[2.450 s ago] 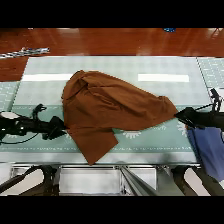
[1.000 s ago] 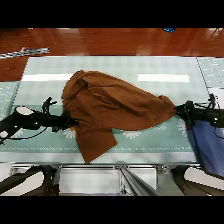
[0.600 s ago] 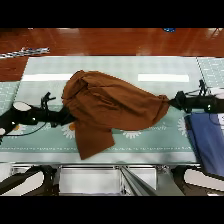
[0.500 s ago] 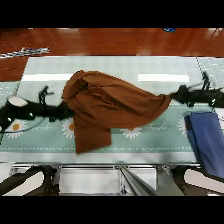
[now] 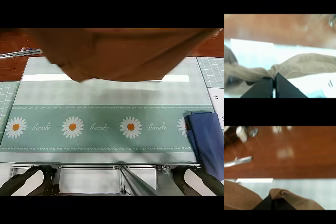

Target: Fold the shirts.

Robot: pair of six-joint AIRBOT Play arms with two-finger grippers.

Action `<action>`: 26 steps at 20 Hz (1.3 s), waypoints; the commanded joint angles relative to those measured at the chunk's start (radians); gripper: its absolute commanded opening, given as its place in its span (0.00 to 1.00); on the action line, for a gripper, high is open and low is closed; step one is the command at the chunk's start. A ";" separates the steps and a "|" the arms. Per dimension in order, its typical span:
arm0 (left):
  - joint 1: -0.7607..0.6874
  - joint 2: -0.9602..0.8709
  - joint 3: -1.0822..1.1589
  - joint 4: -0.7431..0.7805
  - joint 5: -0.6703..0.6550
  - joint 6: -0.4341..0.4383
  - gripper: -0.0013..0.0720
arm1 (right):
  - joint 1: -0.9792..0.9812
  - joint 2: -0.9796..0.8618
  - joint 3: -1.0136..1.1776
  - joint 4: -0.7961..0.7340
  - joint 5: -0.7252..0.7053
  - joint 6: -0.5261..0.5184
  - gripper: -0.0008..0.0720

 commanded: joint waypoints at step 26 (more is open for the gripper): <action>-0.250 0.254 -0.523 0.925 0.130 -0.283 0.04 | 0.001 0.227 -0.552 -0.114 0.106 -0.004 0.05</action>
